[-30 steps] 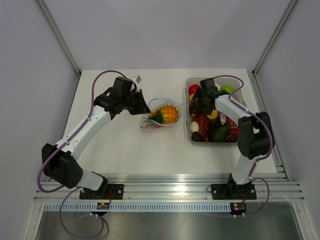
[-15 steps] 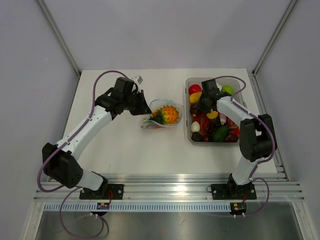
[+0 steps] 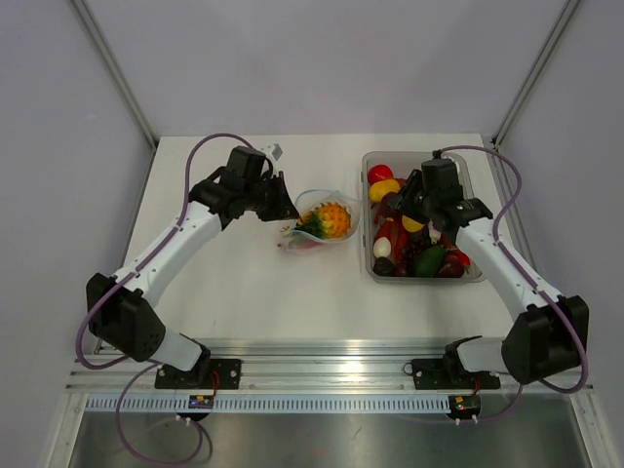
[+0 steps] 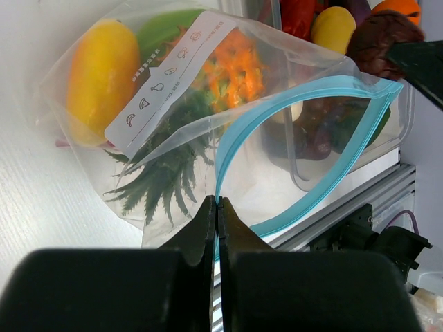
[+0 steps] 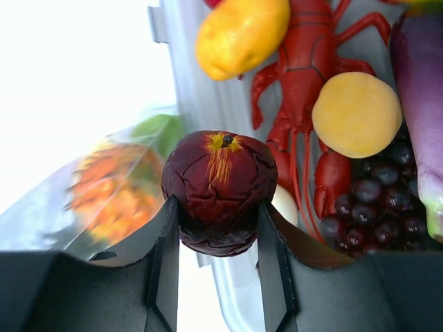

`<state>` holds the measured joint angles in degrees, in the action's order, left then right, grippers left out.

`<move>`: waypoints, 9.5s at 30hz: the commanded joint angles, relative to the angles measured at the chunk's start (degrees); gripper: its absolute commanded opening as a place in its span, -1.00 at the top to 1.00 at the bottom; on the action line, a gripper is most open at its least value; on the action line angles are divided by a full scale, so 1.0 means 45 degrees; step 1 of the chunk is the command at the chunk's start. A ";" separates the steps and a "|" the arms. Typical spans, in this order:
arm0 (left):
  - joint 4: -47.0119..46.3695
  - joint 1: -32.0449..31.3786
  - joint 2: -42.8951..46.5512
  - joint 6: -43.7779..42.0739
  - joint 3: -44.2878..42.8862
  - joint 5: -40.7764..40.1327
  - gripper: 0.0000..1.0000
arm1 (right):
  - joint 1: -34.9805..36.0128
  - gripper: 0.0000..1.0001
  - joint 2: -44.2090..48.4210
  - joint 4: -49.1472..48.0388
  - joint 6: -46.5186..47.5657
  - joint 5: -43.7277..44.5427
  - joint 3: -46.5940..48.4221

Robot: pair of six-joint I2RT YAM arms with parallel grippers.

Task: Place the food in the zip-top bag and seal the zipper
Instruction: Pick up the fake fruit from the bin, then place the fake fruit in the zipper food storage bag, then pick up the fake fruit from the bin, then place the fake fruit in the zipper food storage bag, then adjust the zipper food storage bag at the center of the board.

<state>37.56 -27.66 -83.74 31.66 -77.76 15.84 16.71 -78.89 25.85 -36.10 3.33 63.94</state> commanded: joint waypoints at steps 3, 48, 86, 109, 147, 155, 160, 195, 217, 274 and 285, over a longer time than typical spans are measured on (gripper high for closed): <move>-0.0398 -0.0103 -0.0237 0.0015 -0.0845 0.0075 1.00 | 0.0114 0.73 0.1943 0.0797 0.1027 -0.0370 0.0923; 0.0247 -0.0142 -0.0823 -0.0278 -0.2506 0.0309 1.00 | 0.1916 -0.08 -0.0243 0.2420 0.2045 0.1329 0.4425; 0.0383 -0.0103 -0.1058 -0.0297 -0.2467 0.0231 1.00 | -0.1096 -0.69 -0.4615 0.1464 0.3431 0.2500 0.2821; 0.0285 -0.0104 -0.0979 -0.0238 -0.2291 0.0290 1.00 | -0.1116 0.60 -0.0597 0.1932 0.2729 0.0748 0.2334; 0.0677 -0.0103 -0.0804 -0.0317 -0.2584 0.0133 1.00 | 0.5193 -0.62 -0.1809 0.1561 0.1810 0.0235 0.5441; 0.0501 -0.0103 -0.0765 -0.0239 -0.2565 0.0212 1.00 | 0.4766 -0.29 0.1121 0.2732 0.1246 0.3106 0.3042; 0.0423 -0.0104 -0.0765 -0.0219 -0.2526 0.0328 1.00 | 0.4197 -0.52 0.2062 0.2831 0.0562 0.1879 0.1204; -0.1022 0.0305 -0.1174 -0.1623 -0.3341 -0.0024 0.05 | 0.4159 1.00 -0.0434 0.1364 -0.0162 0.0119 0.2935; -0.9694 0.1342 0.6713 -0.5765 0.6847 -0.2505 -0.54 | 0.2537 1.00 -0.2351 0.1542 0.0521 -0.2166 0.5225; -1.2820 0.1850 0.4391 -0.6957 0.8100 0.6227 1.00 | 0.3787 -0.24 -0.0241 0.2440 0.9651 -0.3644 0.6394; -1.2916 0.1869 0.3845 -0.6236 0.7904 0.5991 1.00 | 0.4275 -0.18 0.0834 -0.1763 1.7219 -0.8728 0.3132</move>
<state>-17.23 -19.59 -65.47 2.20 -40.14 41.82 35.48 -76.55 24.25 28.14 -28.47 77.84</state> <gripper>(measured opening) 0.002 0.581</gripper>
